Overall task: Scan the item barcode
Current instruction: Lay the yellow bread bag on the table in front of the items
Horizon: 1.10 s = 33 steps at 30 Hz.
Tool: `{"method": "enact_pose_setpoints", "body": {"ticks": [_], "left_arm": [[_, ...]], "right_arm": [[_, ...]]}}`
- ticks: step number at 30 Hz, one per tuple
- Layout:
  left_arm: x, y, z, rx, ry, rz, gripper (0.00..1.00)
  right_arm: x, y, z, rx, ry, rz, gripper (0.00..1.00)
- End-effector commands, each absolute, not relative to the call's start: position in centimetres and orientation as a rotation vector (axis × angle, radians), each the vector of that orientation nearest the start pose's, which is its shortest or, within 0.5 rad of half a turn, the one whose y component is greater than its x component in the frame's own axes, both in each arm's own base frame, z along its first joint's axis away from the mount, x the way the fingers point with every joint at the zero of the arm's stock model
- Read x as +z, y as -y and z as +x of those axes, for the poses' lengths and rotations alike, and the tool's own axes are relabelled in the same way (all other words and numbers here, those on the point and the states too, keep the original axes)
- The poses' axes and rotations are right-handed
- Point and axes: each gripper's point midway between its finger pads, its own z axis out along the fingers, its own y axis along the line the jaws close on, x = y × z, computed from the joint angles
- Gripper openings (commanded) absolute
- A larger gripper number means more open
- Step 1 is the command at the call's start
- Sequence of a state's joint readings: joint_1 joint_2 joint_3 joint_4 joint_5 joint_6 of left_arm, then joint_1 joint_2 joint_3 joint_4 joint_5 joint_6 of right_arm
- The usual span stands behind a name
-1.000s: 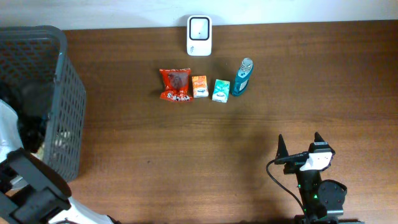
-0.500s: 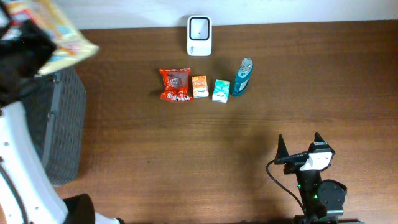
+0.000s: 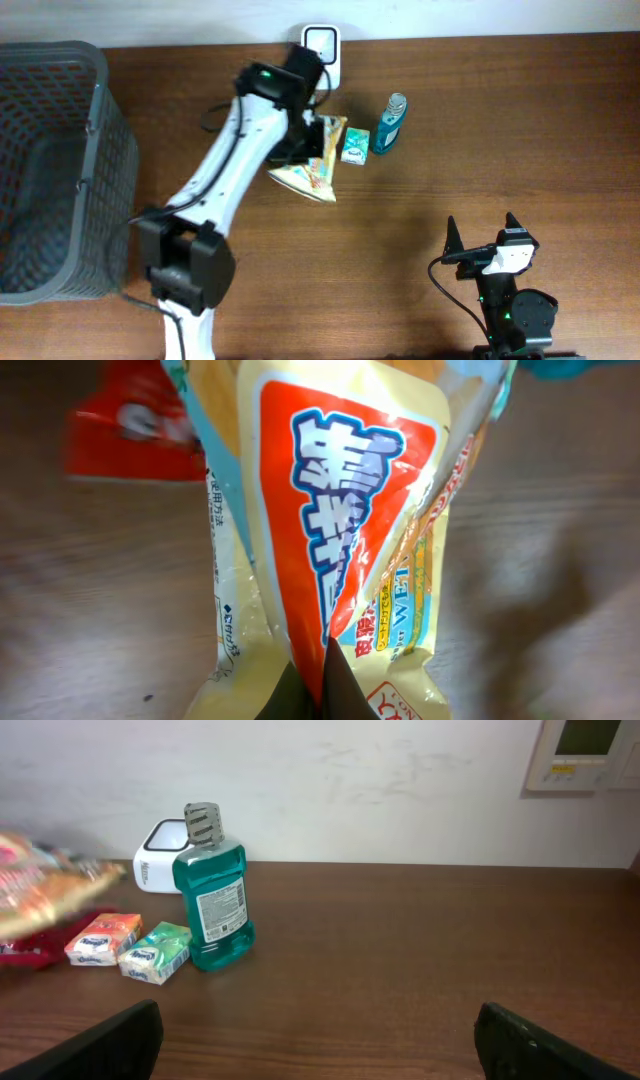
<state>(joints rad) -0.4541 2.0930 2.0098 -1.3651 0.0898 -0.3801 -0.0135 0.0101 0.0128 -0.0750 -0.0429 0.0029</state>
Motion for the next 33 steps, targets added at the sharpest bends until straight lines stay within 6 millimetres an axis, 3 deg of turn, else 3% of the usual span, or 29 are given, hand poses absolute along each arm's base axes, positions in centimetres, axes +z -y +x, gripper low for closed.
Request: {"method": "enact_pose_setpoints", "body": {"ticks": [1,4,5,6,9,11,13,17,21,24,25,28,32,33], "left_arm": [[11.6,20.9,37.8,-0.160,-3.102,0.184,0.00],[10.9,20.7,37.4,-0.140,-3.134,0.184,0.02],[10.8,20.6,37.2,-0.134,-3.144,0.184,0.47],[10.8,20.6,37.1,-0.133,-3.147,0.185,0.56],[11.0,20.9,36.8,-0.161,-3.161,0.188,0.55],[12.2,21.4,36.8,-0.218,-3.150,0.227,0.55],[14.6,21.4,37.2,-0.233,-3.118,0.238,0.54],[22.2,20.5,38.1,-0.284,-2.979,0.248,0.53],[27.5,18.9,38.9,-0.312,-2.816,0.234,0.70],[30.4,17.6,38.1,-0.328,-2.744,0.222,0.99],[31.1,17.5,37.8,-0.329,-2.724,0.245,0.99],[32.0,16.7,37.0,-0.275,-2.685,0.342,0.99],[29.1,13.8,37.2,-0.069,-2.776,0.278,0.99],[27.6,12.9,37.3,-0.045,-2.823,0.255,0.99]], "right_arm": [[15.7,-0.3,24.6,0.025,-1.646,-0.015,0.98],[15.7,-0.3,24.6,0.025,-1.646,-0.014,0.98],[15.7,-0.3,24.6,0.025,-1.646,-0.015,0.98],[15.7,-0.3,24.6,0.025,-1.646,-0.014,0.98],[15.7,-0.3,24.6,0.025,-1.646,-0.014,0.98],[15.7,-0.3,24.6,0.025,-1.646,-0.014,0.99],[15.7,-0.3,24.6,0.025,-1.646,-0.014,0.98],[15.7,-0.3,24.6,0.025,-1.646,-0.015,0.98],[15.7,-0.3,24.6,0.025,-1.646,-0.014,0.98],[15.7,-0.3,24.6,0.025,-1.646,-0.014,0.98],[15.7,-0.3,24.6,0.025,-1.646,-0.014,0.98],[15.7,-0.3,24.6,0.025,-1.646,-0.014,0.98],[15.7,-0.3,24.6,0.025,-1.645,-0.014,0.98],[15.7,-0.3,24.6,0.025,-1.646,-0.015,0.98]]}}
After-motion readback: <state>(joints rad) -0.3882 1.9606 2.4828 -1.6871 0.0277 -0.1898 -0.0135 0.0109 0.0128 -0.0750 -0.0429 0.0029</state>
